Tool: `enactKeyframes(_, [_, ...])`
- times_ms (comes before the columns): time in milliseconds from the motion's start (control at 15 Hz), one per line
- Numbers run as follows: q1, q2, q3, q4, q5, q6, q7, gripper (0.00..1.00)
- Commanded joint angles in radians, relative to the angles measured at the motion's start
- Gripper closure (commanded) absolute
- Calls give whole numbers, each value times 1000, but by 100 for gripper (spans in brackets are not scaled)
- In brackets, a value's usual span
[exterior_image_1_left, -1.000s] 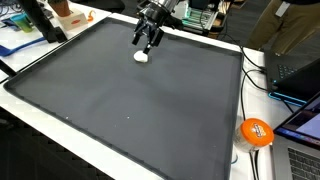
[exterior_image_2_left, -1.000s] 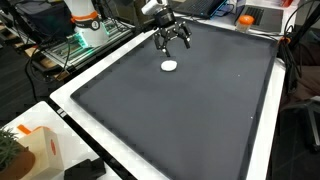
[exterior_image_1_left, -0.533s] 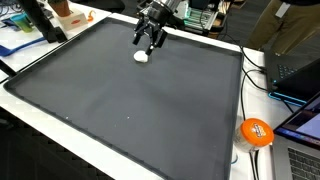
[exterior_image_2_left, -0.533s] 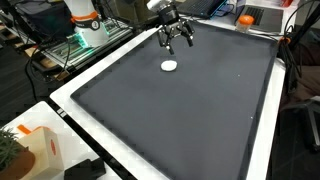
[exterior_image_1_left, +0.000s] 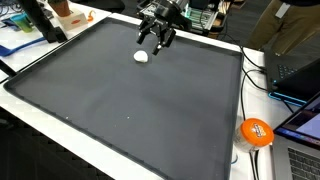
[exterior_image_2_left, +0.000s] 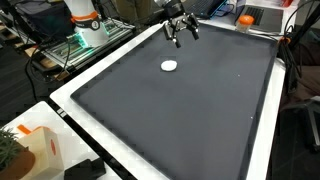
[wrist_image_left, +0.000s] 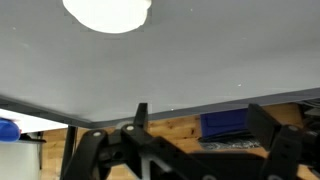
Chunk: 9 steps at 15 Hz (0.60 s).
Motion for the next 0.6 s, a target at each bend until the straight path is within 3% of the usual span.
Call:
enactKeyframes(0, [16,-37,12,-22,-7,-42,19,0])
enactKeyframes(133, [13,-45,14,-19,-20,-14,26,0])
enactKeyframes(400, [-37,-111,-23,-36,-22,213,-34,0])
enactKeyframes(533, [-61,-143,-64,-48,86,322,-214,0])
